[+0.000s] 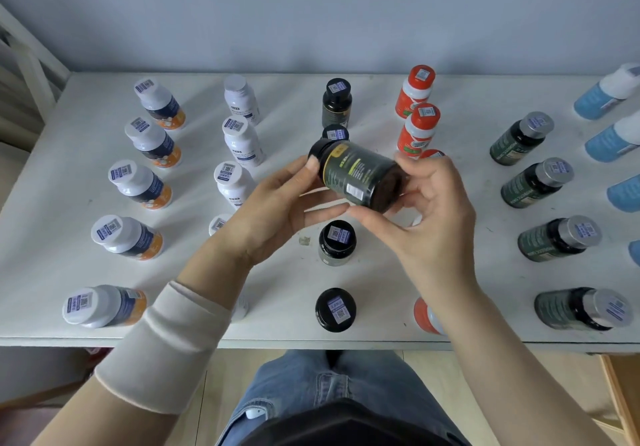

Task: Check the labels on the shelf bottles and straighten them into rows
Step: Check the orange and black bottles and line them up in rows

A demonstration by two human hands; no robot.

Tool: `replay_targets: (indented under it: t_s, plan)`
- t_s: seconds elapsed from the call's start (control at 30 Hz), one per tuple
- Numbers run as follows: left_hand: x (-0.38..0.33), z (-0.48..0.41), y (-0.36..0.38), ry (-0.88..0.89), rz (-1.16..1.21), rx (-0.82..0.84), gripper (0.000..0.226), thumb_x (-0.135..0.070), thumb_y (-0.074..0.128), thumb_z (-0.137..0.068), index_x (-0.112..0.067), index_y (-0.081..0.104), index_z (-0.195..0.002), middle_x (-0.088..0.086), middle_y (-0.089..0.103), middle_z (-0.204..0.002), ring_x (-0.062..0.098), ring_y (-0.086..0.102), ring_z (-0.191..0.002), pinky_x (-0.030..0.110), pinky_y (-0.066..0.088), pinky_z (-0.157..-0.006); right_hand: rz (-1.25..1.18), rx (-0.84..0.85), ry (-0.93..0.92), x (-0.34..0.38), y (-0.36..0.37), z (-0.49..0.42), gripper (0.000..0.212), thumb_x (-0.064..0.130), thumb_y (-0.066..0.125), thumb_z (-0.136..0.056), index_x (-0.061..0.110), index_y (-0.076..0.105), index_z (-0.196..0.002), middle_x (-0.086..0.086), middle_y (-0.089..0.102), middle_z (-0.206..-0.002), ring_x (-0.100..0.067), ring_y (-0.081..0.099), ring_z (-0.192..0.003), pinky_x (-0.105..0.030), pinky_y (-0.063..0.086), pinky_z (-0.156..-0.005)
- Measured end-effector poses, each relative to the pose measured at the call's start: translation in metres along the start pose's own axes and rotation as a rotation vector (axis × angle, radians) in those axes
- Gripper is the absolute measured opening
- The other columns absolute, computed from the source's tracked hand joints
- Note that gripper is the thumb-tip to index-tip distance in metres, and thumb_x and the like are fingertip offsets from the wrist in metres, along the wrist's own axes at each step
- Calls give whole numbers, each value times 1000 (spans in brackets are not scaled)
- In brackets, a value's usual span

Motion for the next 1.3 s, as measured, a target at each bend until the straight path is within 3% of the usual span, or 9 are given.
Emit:
replay_targets:
  t_s: [0.1,0.23,0.37,0.47,0.63,0.8,1.1,1.2,1.3]
  plan:
    - [-10,-13,5,34,-95,-33,24,-33,52,-90,-19,57,-109,2,65,-98,13,66,-85,25,55,-73,197,25,-147,-8,4,4,58,19,82,-63,12,46,-107,-5,48,-110,-26,61,-89,-17,52,-75]
    - [-21,-24,7,90,-286,-32,24,-25,60,-84,-20,52,-106,7,59,-98,15,63,-81,30,56,-74,219,13,-44,-15,4,3,58,7,83,-61,-2,49,-106,-3,48,-115,-30,64,-92,-11,50,-79]
    - [-34,-31,3,226,-558,0,29,-21,69,-77,-25,49,-98,8,61,-106,10,64,-91,29,55,-78,160,144,141,-24,-3,-7,51,7,79,-67,4,51,-110,-7,60,-119,-19,63,-103,-7,48,-82]
    - [-32,-35,1,312,-938,61,36,-26,72,-72,-26,50,-101,1,61,-112,13,57,-107,27,52,-86,360,273,198,-29,-11,-20,48,16,76,-73,9,54,-116,-7,60,-118,-11,57,-103,1,41,-77]
    - [-11,-48,-4,293,-1249,46,45,-14,78,-70,-12,55,-109,4,57,-111,21,55,-98,42,50,-86,751,523,154,-30,-10,-42,50,24,67,-82,13,46,-126,-7,49,-129,-22,48,-118,-29,42,-91]
    - [6,-58,-7,250,-1409,36,45,-13,76,-72,-14,53,-110,1,54,-107,21,52,-89,42,47,-83,932,644,110,-26,-2,-54,53,25,64,-85,11,41,-130,-11,48,-129,-25,48,-116,-30,45,-86]
    - [20,-61,-14,235,-1586,-3,46,-25,69,-80,-20,47,-121,0,51,-120,22,52,-102,38,47,-76,946,642,124,-32,-2,-64,53,31,63,-85,14,41,-130,-9,49,-130,-24,49,-116,-30,45,-87]
    - [11,-62,-16,340,-1517,-15,46,-40,65,-80,-24,48,-119,0,55,-118,22,53,-106,44,50,-80,934,649,132,-35,-4,-70,53,31,62,-85,14,41,-131,-9,48,-130,-24,47,-118,-31,43,-89]
    - [-10,-74,-19,509,-1440,-110,38,-45,55,-80,-20,52,-109,2,59,-103,22,58,-94,43,53,-73,946,650,122,-37,-5,-78,54,33,61,-85,15,40,-131,-9,48,-130,-25,48,-117,-32,44,-89]
Point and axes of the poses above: each hand's wrist, its own z-axis away from the middle knuckle, its own y-axis out of the palm, x = y × z, the point moved 2 cm from there along -z, towards the middle knuckle
